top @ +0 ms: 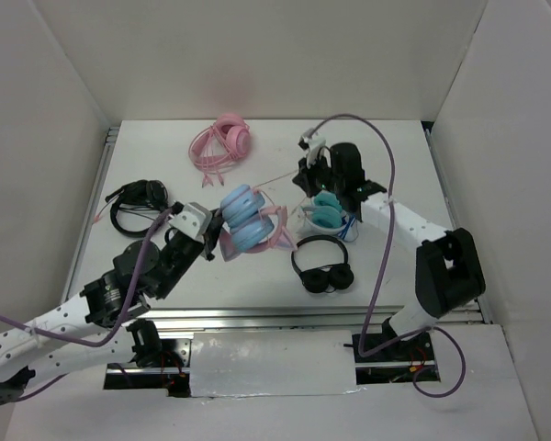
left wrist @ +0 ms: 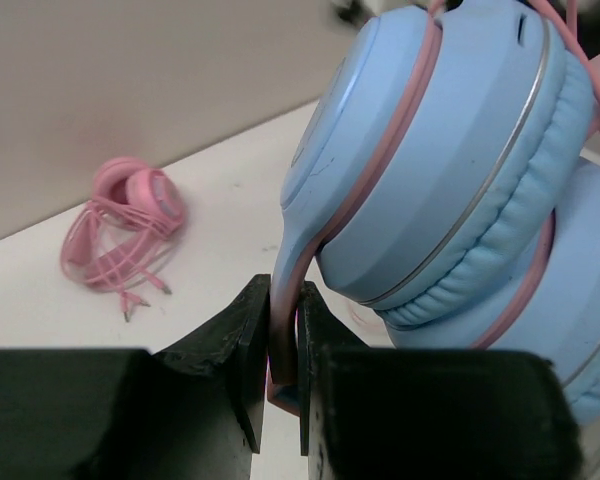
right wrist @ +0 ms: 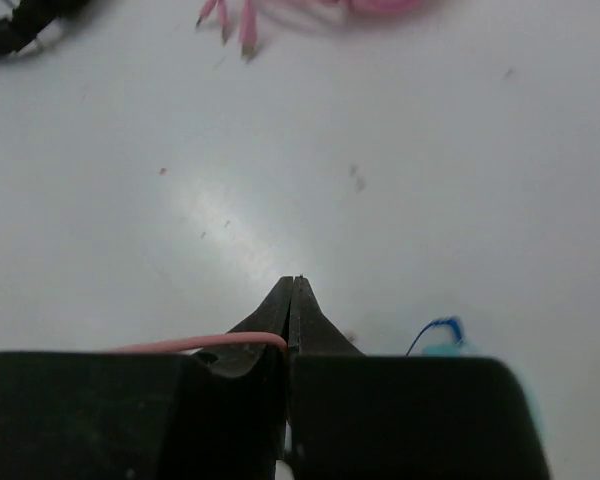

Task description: Wrap the headphones

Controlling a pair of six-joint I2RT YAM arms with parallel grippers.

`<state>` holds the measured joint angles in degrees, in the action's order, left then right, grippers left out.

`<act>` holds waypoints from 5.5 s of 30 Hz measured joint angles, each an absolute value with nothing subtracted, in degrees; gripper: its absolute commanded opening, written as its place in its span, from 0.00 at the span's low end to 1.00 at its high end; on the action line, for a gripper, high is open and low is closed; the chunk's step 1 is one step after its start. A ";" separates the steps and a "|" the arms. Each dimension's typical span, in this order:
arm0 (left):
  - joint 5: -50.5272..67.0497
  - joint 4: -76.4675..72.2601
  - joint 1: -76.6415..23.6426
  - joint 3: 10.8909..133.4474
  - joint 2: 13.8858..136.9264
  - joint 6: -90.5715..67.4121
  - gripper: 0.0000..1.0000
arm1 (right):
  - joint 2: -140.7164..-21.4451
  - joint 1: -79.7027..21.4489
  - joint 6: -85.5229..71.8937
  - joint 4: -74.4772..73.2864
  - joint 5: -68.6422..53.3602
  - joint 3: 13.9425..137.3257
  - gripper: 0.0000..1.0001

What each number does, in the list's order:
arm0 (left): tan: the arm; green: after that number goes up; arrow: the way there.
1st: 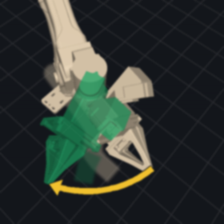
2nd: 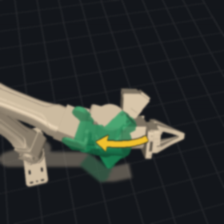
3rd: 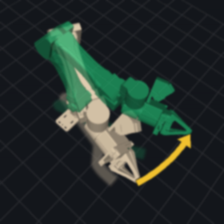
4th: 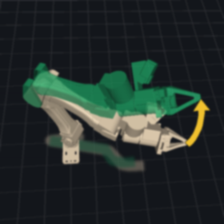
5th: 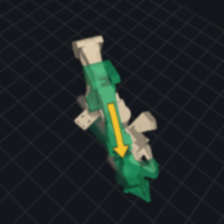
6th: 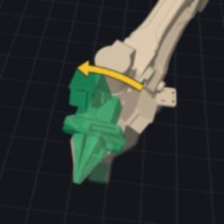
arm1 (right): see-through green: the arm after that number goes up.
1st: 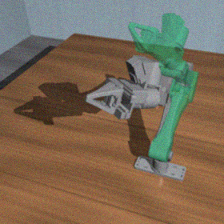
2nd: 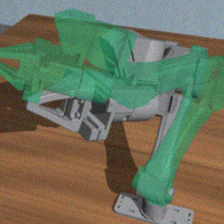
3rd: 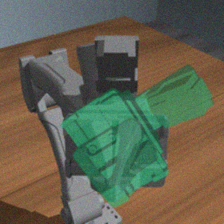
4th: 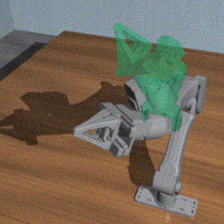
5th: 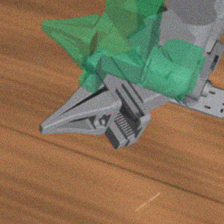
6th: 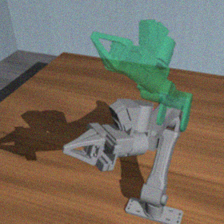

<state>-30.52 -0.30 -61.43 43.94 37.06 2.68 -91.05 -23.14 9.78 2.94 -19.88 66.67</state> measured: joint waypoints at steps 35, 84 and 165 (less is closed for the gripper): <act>-30.50 16.78 -42.48 56.71 73.10 -13.23 0.00 | -59.24 -49.15 32.69 17.98 18.39 45.45 0.00; -14.94 13.80 -56.07 72.86 56.21 -2.83 0.00 | -91.81 -28.73 3.42 29.71 -45.80 52.71 0.44; -22.63 2.22 -61.10 41.58 53.87 -1.76 0.00 | -70.00 -26.13 8.78 18.63 -23.97 40.49 0.00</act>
<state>-22.63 2.22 -61.10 41.58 53.87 -1.76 -70.00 -26.13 8.78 18.63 -23.97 40.49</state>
